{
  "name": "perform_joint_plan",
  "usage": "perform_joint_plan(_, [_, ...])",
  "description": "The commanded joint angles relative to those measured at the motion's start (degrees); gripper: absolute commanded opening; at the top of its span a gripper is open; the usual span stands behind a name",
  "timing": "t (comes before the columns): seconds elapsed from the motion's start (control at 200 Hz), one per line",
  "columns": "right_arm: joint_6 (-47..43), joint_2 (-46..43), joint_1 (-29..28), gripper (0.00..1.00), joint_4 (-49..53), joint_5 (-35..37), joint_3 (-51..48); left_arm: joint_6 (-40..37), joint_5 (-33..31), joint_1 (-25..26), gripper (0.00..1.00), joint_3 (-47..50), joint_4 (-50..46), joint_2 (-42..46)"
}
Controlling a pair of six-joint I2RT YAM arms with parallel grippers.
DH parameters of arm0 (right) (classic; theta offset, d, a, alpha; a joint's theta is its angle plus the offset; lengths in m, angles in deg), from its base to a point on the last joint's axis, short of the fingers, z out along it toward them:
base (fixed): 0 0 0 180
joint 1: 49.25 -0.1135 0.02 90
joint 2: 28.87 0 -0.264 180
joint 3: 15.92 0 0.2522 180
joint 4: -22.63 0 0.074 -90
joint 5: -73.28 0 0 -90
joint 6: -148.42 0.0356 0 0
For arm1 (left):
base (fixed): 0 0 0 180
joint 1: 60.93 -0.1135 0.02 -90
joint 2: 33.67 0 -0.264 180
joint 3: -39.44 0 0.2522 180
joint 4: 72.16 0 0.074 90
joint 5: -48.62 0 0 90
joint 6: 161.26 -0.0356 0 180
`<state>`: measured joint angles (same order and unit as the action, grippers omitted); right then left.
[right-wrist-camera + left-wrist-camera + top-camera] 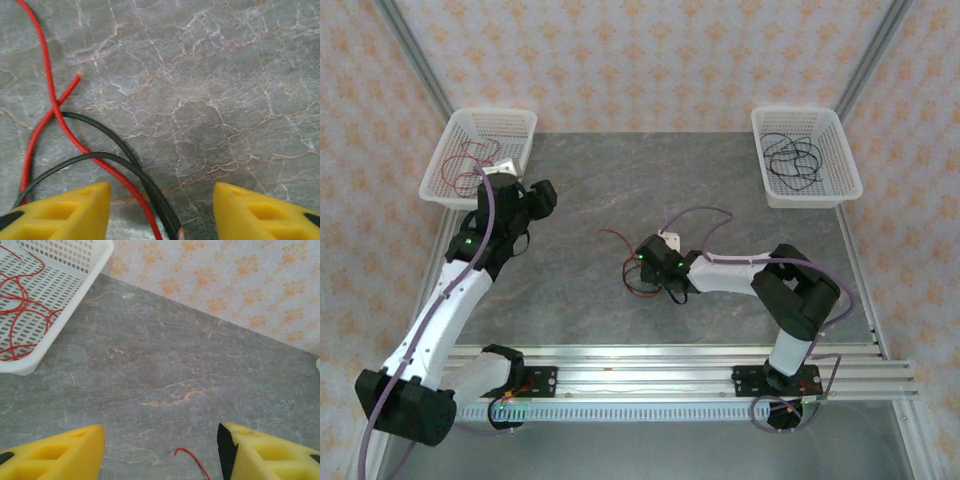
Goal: Untangle the cables
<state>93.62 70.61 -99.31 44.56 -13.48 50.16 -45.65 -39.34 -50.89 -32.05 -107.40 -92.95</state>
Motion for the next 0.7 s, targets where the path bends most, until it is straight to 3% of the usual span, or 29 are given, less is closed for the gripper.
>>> perform_joint_plan(0.0, [0.5, 0.2, 0.3, 0.52, -1.1, 1.9, 1.2, 0.9, -2.0, 0.3, 0.62, 0.9, 0.3, 1.7])
perform_joint_plan(0.39, [-0.1, -0.8, 0.3, 0.43, -2.1, 2.2, 1.6, 1.4, -1.6, 0.3, 0.61, 1.9, 0.2, 2.9])
perform_joint_plan(0.571, [-0.4, -0.8, 0.3, 0.34, -1.9, 2.6, 1.8, 1.4, -1.3, 0.4, 0.60, 2.0, 0.2, 2.9])
perform_joint_plan(0.696, [-0.5, -0.9, 0.3, 0.18, -1.8, 3.1, 1.7, 1.5, -0.9, 0.4, 0.59, 2.3, 0.4, 3.0])
